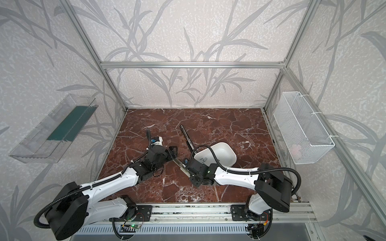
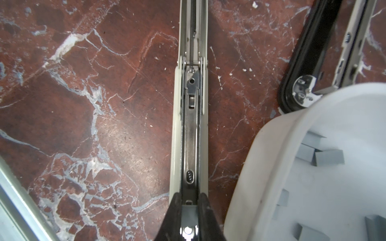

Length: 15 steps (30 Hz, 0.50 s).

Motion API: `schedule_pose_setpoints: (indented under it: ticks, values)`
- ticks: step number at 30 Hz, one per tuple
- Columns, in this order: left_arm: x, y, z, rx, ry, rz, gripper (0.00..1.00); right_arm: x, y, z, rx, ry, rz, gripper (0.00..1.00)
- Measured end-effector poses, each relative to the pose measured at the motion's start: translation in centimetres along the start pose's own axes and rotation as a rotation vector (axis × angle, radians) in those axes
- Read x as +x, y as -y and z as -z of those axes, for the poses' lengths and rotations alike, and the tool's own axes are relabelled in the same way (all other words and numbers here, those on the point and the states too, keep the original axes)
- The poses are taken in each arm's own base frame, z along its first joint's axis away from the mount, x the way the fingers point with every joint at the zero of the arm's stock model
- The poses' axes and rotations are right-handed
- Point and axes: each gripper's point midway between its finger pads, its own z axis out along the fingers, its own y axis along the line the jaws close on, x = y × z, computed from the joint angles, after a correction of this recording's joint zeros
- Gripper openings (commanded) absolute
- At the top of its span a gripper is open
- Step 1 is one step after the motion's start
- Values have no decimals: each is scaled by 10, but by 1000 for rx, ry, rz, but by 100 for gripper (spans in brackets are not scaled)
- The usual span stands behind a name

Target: Load the staples into the stapler

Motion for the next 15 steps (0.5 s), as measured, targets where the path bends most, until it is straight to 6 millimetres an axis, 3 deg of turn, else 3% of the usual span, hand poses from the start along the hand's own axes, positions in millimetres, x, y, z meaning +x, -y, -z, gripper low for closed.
schedule_pose_setpoints:
  ticks: [15]
  values:
    - [0, 0, 0, 1, 0, 0, 79, 11, 0, 6, -9, -33, -26, 21]
